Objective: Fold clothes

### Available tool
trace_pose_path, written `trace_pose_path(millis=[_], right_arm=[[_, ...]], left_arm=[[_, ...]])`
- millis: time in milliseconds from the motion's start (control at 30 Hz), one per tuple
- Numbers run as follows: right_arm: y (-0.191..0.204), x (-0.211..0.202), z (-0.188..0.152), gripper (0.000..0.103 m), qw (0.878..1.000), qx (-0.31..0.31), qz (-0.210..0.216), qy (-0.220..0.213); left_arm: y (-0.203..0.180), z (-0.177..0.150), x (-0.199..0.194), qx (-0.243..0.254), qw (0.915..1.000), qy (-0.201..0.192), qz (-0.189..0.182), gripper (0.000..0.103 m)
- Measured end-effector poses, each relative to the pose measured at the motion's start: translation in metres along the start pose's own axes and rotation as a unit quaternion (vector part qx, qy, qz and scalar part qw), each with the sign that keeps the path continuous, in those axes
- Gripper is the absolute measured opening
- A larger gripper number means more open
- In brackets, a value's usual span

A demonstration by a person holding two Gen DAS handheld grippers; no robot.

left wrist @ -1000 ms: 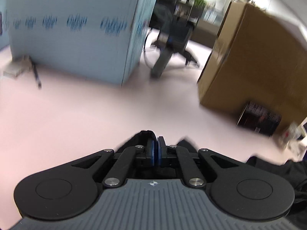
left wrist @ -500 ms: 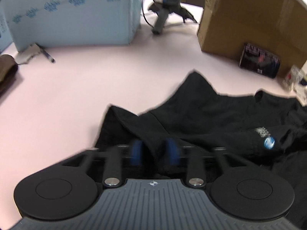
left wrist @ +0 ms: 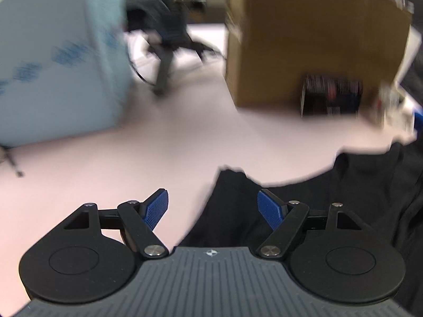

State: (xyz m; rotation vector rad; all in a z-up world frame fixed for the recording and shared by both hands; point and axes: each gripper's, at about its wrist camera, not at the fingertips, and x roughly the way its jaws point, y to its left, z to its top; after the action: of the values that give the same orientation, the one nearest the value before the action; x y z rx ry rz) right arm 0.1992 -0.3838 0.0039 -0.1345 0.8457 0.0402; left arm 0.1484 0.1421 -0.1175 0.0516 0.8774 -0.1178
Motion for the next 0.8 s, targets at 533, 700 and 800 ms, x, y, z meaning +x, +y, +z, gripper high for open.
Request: trace_pose_path(millis=[533, 700, 800], right_arm=[[-0.003, 0.041, 0.011, 0.006, 0.999, -0.027, 0.041, -0.013], [-0.004, 0.045, 0.034, 0.006, 0.999, -0.036, 0.024, -0.022], [0.001, 0.064, 0.034, 0.011, 0.999, -0.043, 0.002, 0.022]], left_arm=[[-0.062, -0.023, 0.011, 0.229, 0.9617, -0.082, 0.128, 0.003], [-0.061, 0.014, 0.021, 0.226, 0.9540, -0.115, 0.160, 0.003], [-0.059, 0.033, 0.039, 0.220, 0.9631, -0.070, 0.138, 0.007]])
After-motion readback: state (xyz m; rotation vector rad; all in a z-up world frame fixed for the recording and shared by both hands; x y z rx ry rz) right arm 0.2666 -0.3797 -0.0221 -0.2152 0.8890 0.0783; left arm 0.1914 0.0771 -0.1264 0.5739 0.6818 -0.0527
